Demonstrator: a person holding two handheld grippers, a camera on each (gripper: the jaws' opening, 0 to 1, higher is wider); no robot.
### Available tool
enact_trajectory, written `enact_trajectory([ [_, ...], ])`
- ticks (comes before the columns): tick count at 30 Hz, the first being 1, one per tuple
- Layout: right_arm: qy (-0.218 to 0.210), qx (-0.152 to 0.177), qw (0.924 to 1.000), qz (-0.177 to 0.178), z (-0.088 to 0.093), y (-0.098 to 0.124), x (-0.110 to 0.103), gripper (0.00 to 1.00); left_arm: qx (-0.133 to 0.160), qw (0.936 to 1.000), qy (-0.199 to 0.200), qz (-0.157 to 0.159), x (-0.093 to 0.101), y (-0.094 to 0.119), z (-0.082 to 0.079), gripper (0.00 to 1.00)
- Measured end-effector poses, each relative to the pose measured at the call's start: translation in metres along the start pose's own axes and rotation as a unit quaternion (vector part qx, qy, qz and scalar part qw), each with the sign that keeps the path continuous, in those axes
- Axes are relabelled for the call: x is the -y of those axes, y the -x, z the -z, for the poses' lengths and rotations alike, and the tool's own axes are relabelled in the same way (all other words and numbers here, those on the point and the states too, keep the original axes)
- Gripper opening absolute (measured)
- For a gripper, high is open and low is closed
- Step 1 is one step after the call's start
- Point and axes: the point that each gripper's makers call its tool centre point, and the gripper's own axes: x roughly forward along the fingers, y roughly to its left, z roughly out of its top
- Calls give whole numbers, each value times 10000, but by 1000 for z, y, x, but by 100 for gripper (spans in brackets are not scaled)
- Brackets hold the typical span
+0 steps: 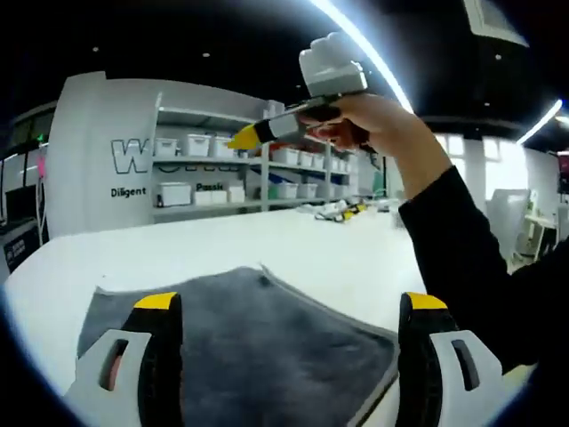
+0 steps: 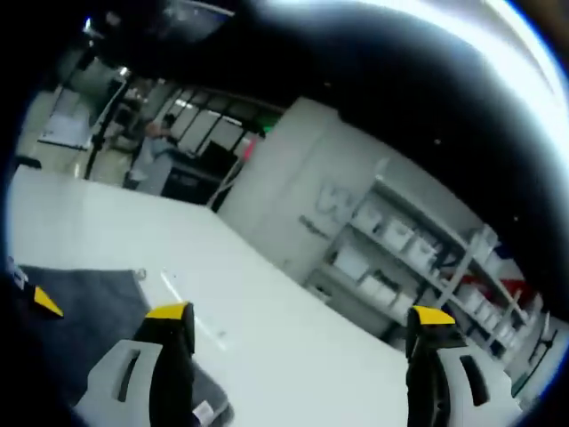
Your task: Open the folded towel by lifting each exposed corner and separating the folded layers until the towel lies flat within the target outline without major curled edges
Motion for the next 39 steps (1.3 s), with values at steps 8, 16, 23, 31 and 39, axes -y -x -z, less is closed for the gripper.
enact_trajectory([
  [8, 122, 155, 9997, 166, -17, 21, 0, 100, 74, 9997, -129, -218, -40, 22, -22, 100],
  [16, -212, 89, 9996, 181, -12, 39, 0, 100, 241, 9986, -193, -422, -86, 52, -45, 94],
  [23, -637, 96, 9978, 151, -2, 63, 6, 100, 394, 9957, -467, -697, -132, 75, -56, 98],
  [31, -853, 98, 9944, 609, 6, 107, 2, 100, 599, 9934, -473, -855, -160, 99, -66, 100],
  [39, -810, 176, 9920, 948, 18, 156, -40, 100, 853, 9936, -116, -726, -167, 108, -67, 100],
])
